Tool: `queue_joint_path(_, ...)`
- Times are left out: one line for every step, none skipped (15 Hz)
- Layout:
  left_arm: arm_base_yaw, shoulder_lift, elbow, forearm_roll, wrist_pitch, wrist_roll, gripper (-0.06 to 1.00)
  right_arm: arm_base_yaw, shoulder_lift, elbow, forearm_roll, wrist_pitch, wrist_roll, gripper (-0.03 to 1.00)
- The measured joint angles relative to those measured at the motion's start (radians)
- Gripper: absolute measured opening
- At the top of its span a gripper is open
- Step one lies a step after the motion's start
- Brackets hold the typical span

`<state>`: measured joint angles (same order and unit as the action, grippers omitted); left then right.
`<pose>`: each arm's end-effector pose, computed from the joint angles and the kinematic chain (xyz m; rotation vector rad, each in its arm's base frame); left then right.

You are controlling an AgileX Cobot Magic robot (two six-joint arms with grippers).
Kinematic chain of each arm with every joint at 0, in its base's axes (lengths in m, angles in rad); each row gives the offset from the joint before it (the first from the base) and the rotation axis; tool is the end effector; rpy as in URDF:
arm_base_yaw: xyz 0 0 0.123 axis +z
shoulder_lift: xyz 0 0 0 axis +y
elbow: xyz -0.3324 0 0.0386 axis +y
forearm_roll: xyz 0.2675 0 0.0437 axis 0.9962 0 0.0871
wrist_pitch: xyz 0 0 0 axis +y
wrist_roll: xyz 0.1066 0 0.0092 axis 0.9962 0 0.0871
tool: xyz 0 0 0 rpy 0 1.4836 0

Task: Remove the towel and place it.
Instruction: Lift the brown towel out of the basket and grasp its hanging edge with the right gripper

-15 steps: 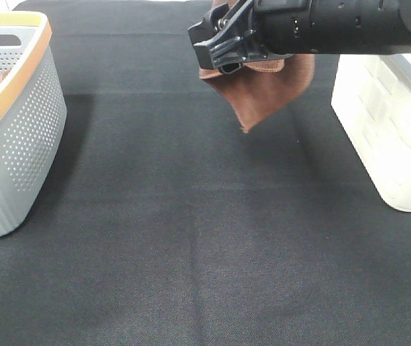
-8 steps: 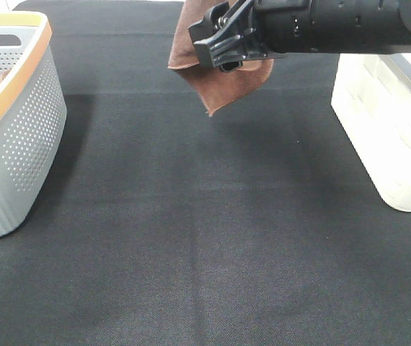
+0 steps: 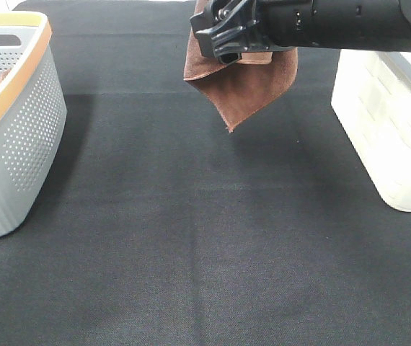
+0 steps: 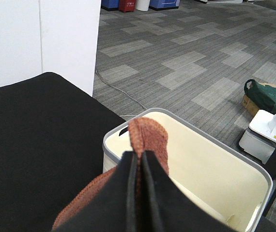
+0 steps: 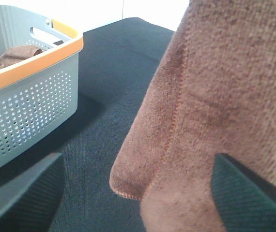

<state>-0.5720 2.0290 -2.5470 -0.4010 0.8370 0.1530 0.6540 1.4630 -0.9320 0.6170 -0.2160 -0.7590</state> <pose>0.3977 -0.2929 0.5549 0.6158 1.7089 -0.7584 0.2920 0.2072 0.3318 -0.6420 1.7264 0.2372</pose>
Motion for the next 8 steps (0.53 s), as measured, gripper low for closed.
queue_joint_path(0.0,0.0,0.0,0.001,0.0,0.0,0.01,0.0,0.0,0.0,0.04,0.0,-0.033,0.81)
queue_joint_path(0.0,0.0,0.0,0.008,0.0,0.0,0.01,0.0,0.0,0.0,0.087,0.0,-0.072,0.81)
queue_joint_path(0.0,0.0,0.0,0.018,0.0,0.0,0.01,0.0,0.0,0.0,0.142,0.0,-0.12,0.82)
queue_joint_path(0.0,0.0,0.0,0.021,0.0,0.0,0.01,0.0,0.0,0.0,0.207,-0.001,-0.18,0.82)
queue_joint_path(0.0,0.0,0.0,0.02,0.0,0.0,0.01,0.0,0.0,0.0,0.296,-0.013,-0.265,0.82)
queue_joint_path(0.0,0.0,0.0,0.014,0.0,0.0,0.01,0.0,0.0,0.0,0.356,-0.031,-0.314,0.82)
queue_joint_path(0.0,0.0,0.0,0.006,0.0,0.0,0.01,0.0,0.0,0.0,0.4,-0.051,-0.361,0.82)
queue_joint_path(0.0,0.0,0.0,0.006,0.0,0.0,0.01,0.0,0.0,0.0,0.4,-0.051,-0.361,0.82)
